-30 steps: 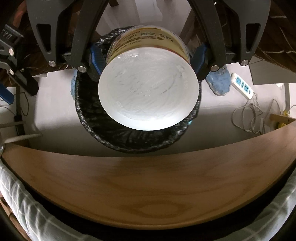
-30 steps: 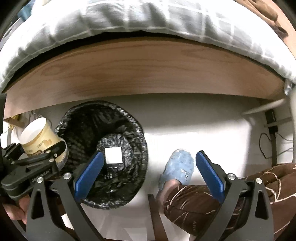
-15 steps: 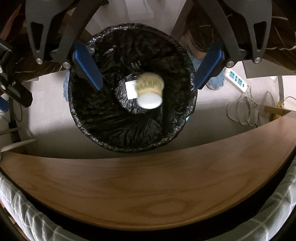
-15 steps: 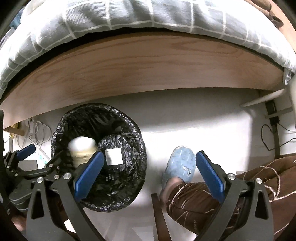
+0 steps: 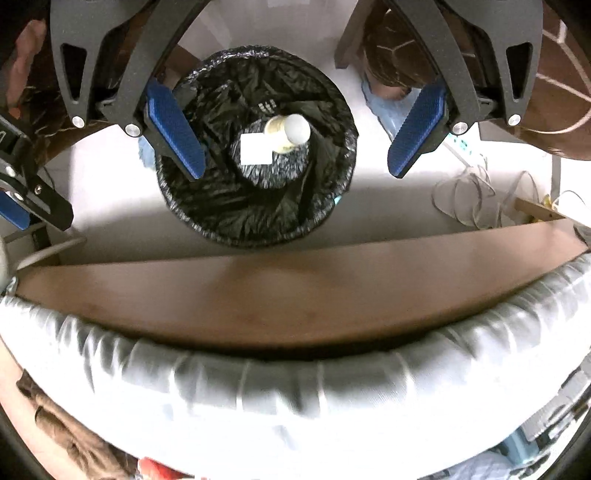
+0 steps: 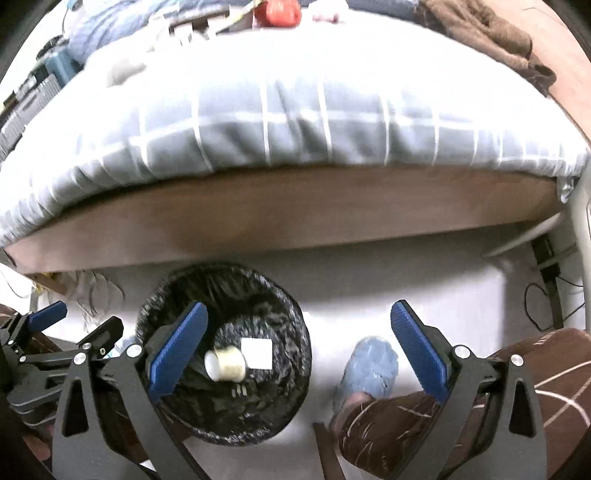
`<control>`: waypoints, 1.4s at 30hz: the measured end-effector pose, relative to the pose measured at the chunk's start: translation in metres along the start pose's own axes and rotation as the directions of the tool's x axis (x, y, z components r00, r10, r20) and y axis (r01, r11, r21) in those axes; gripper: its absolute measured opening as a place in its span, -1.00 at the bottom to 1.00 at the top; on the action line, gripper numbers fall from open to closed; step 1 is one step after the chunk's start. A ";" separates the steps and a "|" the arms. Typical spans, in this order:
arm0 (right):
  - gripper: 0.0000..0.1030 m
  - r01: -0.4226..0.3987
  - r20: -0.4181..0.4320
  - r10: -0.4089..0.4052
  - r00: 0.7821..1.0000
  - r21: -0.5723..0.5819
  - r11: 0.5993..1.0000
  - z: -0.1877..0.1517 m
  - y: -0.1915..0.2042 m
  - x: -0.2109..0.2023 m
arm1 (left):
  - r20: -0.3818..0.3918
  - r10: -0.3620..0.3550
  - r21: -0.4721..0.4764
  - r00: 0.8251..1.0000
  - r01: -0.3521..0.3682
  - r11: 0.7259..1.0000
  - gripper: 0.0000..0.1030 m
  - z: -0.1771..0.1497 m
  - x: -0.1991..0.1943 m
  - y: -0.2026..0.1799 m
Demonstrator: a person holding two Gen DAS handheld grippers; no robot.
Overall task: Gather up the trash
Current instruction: 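Open the left tool to drop the yellow cup into the bin, then move both tools back over the bed toward the remaining trash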
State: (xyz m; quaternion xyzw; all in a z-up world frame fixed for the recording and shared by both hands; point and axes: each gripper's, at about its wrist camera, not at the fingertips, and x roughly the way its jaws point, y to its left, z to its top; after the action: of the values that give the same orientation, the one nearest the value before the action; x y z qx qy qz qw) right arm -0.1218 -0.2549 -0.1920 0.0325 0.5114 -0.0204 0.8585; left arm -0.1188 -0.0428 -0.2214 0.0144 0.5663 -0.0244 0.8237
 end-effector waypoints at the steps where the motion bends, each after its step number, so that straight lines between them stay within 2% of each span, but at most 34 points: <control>1: 0.85 -0.002 0.021 0.002 1.000 0.002 1.000 0.002 -0.001 -0.008 | 0.011 -0.001 -0.001 1.000 0.001 1.000 0.89 0.001 -0.006 0.001; 10: 0.85 -0.010 0.111 0.011 0.994 -0.015 1.000 0.014 0.000 -0.054 | 0.123 0.012 -0.030 0.992 -0.009 1.000 0.89 0.011 -0.057 0.013; 17: 0.85 0.000 0.171 0.010 0.985 -0.054 0.999 0.029 0.009 -0.083 | 0.163 0.028 -0.036 0.986 -0.023 0.999 0.89 0.021 -0.085 0.023; 33: 0.85 0.008 0.258 0.020 0.966 -0.108 0.994 0.093 0.037 -0.117 | 0.264 0.082 -0.096 0.961 -0.058 0.994 0.89 0.091 -0.141 0.063; 42: 0.85 0.009 0.274 0.022 0.961 -0.112 0.994 0.136 0.042 -0.111 | 0.270 0.092 -0.141 0.958 -0.056 0.989 0.89 0.134 -0.141 0.085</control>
State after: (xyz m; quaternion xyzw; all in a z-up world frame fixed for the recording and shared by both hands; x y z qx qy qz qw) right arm -0.0525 -0.2232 -0.0280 -0.0174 0.3876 0.0069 0.9216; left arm -0.0398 0.0388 -0.0418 -0.0222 0.4456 0.0422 0.8940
